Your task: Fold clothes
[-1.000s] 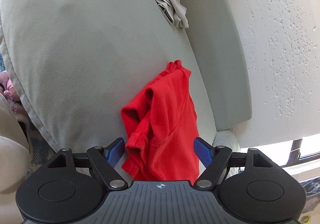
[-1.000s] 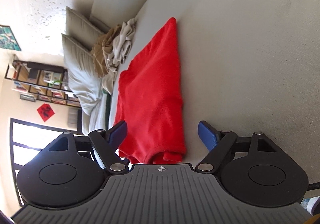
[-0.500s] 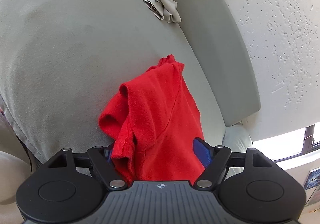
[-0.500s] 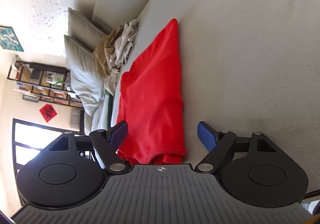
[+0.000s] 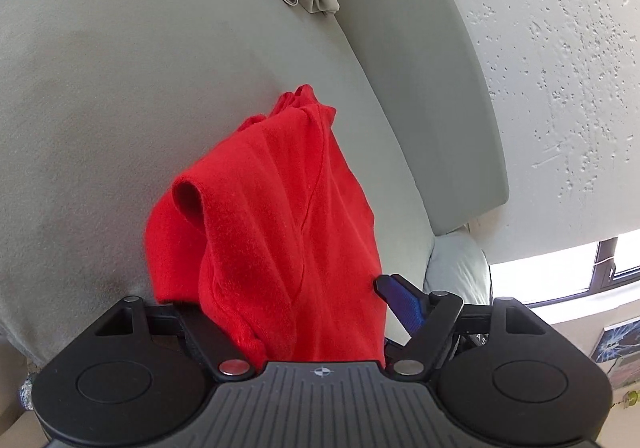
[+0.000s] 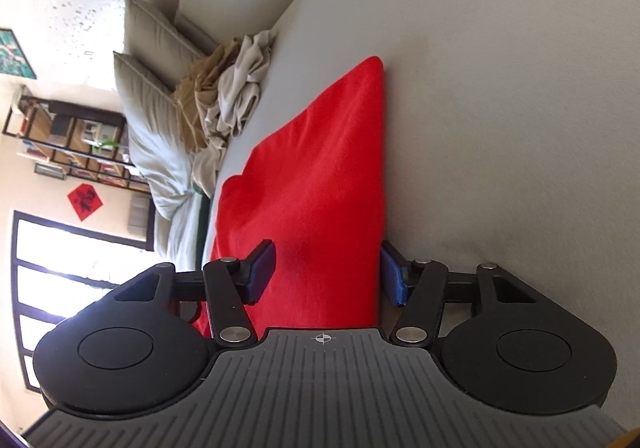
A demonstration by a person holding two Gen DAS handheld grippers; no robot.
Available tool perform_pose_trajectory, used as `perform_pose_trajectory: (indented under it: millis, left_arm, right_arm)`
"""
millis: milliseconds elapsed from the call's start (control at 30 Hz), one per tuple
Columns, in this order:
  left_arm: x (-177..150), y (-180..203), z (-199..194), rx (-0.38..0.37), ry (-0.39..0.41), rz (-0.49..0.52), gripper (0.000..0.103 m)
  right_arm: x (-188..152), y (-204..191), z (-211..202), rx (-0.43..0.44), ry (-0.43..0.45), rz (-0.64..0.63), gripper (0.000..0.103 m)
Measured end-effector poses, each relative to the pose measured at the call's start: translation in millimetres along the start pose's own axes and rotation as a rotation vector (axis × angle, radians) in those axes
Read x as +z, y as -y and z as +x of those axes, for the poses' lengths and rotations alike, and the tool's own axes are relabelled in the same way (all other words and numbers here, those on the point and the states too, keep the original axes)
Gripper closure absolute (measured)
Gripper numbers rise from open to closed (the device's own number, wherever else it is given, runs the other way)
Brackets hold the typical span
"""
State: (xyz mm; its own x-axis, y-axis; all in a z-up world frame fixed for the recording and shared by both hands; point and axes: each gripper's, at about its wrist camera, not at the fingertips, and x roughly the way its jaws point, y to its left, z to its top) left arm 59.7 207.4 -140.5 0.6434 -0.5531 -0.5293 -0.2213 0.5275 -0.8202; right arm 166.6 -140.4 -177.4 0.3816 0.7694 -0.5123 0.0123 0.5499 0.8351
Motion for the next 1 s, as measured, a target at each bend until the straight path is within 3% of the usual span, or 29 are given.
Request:
perform_pose_trajectory:
  millis: [167,200,233,267,300,400,533,633,767,867,1000]
  left_arm:
    - [-2,5,4,0.01,0.033,0.022,0.034]
    - [-4,7,4,0.023,0.031,0.042,0.045]
    - [-6,9,4,0.041,0.026,0.066,0.054]
    - [-8,11,4,0.054,0.021,0.08,0.073]
    - [-12,13,4,0.063,0.017,0.088,0.076]
    - [-25,40,-2,0.114,0.017,0.183,0.079]
    - [-56,102,-6,0.238,-0.061,0.37,0.079]
    - [-88,152,-14,0.191,-0.124,0.493,0.079]
    - [-129,212,-2,0.065,-0.235,0.571,0.079]
    - [-159,256,31,-0.01,-0.326,0.616,0.079]
    - [-205,323,102,-0.087,-0.42,0.67,0.079]
  right_arm:
    - [2,-4,19,0.03,0.028,-0.077,0.043]
    - [1,-4,19,0.028,0.031,-0.101,0.044]
    - [-1,-5,19,0.027,0.034,-0.125,0.053]
    - [-2,-4,17,0.025,0.036,-0.132,0.066]
    - [-3,-2,14,0.023,0.039,-0.11,0.07]
    - [-12,-11,-4,-0.014,0.06,-0.092,0.075]
    - [-32,-28,-61,-0.06,0.082,-0.125,0.076]
    - [-48,-37,-108,-0.089,0.105,-0.141,0.076]
    - [-72,-22,-210,-0.074,0.193,-0.073,0.076]
    - [-87,0,-288,-0.072,0.314,0.01,0.076]
    - [-80,24,-376,-0.176,0.482,0.053,0.076]
